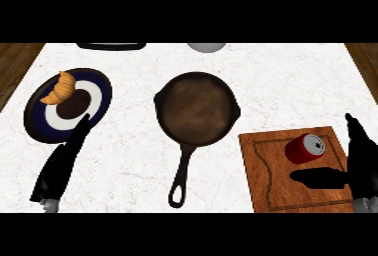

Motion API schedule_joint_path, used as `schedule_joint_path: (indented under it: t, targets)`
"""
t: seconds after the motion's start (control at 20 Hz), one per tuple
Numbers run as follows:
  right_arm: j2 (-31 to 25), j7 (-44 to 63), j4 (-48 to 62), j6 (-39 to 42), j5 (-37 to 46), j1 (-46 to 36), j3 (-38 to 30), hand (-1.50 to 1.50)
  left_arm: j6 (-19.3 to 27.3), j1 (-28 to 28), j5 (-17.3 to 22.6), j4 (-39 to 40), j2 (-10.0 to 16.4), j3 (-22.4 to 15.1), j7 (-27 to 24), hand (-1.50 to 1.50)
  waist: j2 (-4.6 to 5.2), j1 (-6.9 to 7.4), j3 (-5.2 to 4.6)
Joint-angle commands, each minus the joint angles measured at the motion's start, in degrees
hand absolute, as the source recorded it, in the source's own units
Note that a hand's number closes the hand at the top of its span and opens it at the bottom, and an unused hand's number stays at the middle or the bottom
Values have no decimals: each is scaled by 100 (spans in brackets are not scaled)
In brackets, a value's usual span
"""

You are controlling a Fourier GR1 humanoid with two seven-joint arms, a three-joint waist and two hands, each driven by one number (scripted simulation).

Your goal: Pick the can from the cutting board and place it in the pan

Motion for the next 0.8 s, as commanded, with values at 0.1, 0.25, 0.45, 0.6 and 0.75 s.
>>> schedule_joint_path:
  t: [0.1,0.25,0.45,0.6,0.75]
  targets:
    - [343,1363,575,1090,-228,-717,-10,-150,-7,-122,-47,108,-36,48,84,0,-1,-56,8]
    - [701,1364,864,1133,-137,-838,107,-150,8,-121,-109,286,-72,97,-157,0,1,-92,9]
    - [1211,1363,1380,1297,103,-1213,61,-150,-3,66,-122,77,-108,32,-141,0,-13,-51,8]
    - [1283,1362,1646,1437,152,-1148,-17,-150,-114,184,-31,-24,-31,100,-172,0,-22,-72,11]
    - [1404,1362,1771,1735,121,-1286,-265,-150,-87,8,-38,-70,-17,162,131,0,-31,-138,14]
